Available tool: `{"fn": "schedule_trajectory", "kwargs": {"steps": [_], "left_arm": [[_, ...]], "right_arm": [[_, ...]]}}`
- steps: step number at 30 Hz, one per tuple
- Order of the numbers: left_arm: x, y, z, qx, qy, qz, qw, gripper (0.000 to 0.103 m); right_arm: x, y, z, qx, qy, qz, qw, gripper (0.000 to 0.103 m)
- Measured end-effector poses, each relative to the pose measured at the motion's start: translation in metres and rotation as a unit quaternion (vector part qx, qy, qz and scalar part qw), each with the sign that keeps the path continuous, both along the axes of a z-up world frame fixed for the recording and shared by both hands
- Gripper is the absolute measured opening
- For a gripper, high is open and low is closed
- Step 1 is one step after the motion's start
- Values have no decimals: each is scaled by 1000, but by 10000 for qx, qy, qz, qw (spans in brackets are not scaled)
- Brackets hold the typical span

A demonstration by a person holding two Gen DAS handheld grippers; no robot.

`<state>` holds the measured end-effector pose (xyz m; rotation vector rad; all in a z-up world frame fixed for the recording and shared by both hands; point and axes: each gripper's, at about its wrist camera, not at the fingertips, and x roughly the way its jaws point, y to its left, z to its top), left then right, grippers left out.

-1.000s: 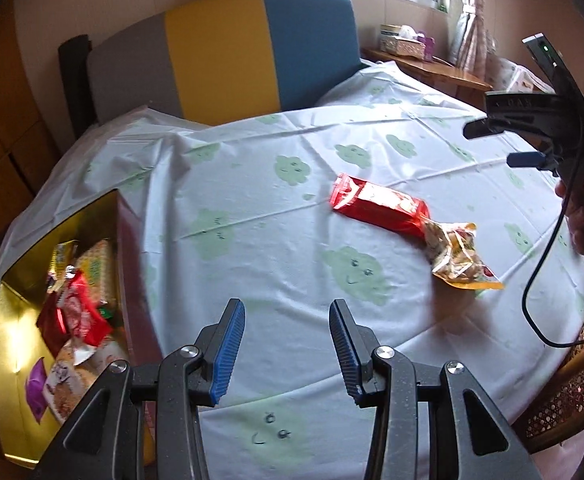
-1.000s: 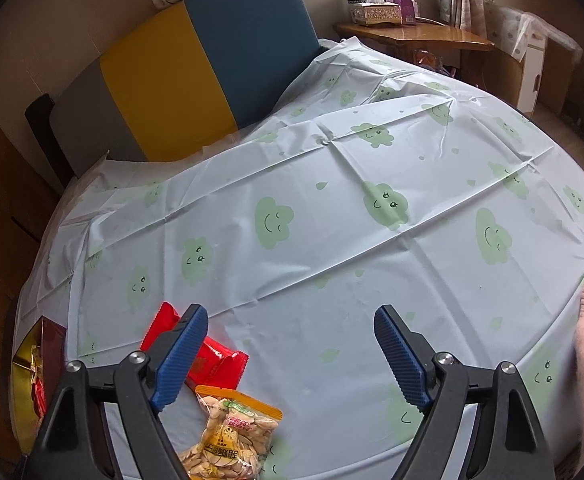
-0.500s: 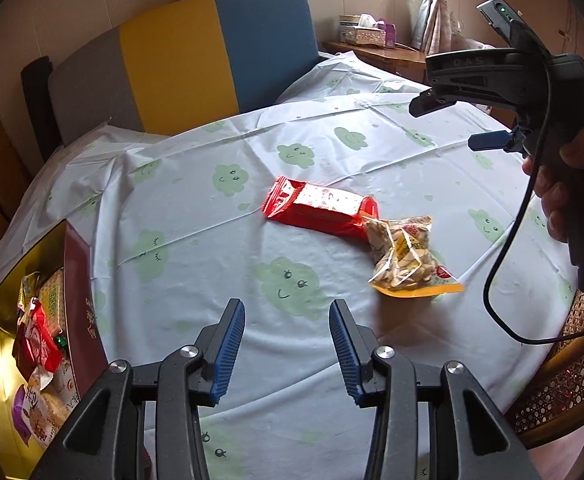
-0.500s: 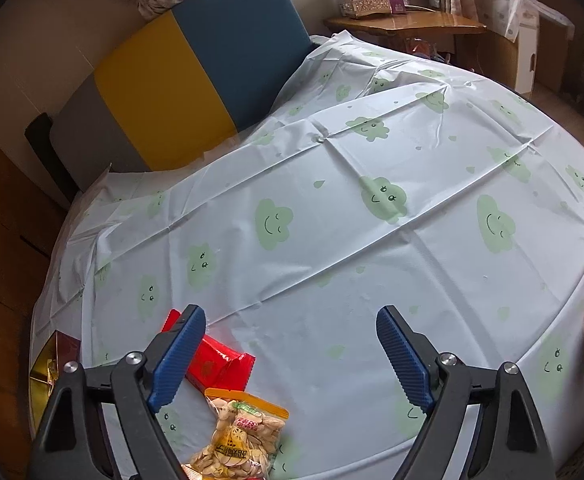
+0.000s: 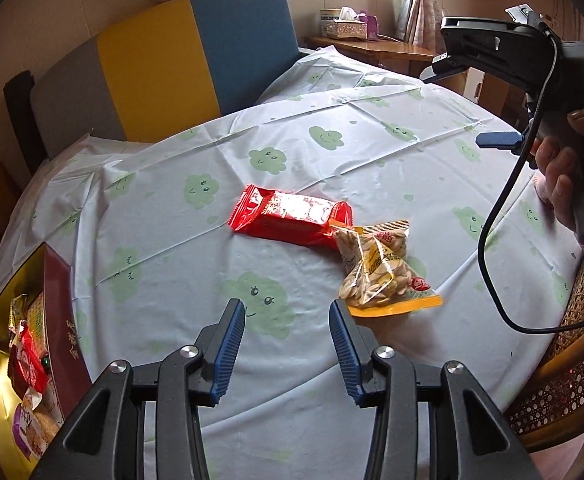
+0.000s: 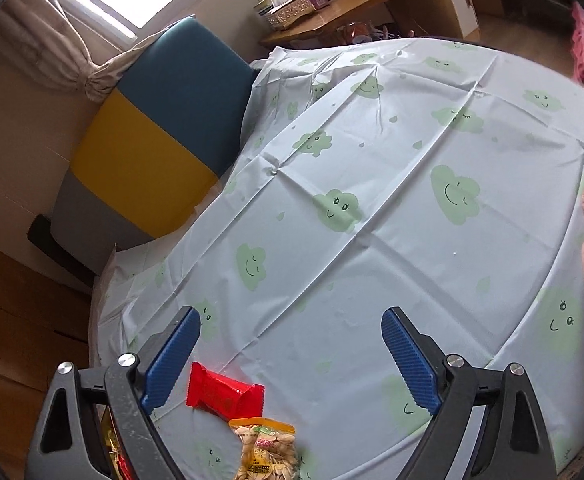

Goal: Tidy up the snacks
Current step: 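Grasp the clear peanut bag with the left gripper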

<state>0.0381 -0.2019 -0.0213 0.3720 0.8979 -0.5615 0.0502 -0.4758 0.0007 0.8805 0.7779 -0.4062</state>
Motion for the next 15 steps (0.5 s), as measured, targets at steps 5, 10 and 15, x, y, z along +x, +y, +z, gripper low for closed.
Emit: {"fn": "schedule_trajectory", "kwargs": {"steps": [5,10,15], "left_arm": [[2,-7,0,-159,175,-50,9997,45],[12,-6,5,-731,638,-38,9953,45],[27,-17,8,-1029,967,-137,9899,53]], "right_arm": [[0,0,1,33,-59,33,10000,94],[-2,-1,1,59,-86,11,9999,94],[-4,-1,3,26,-120,-3,9999,95]]}}
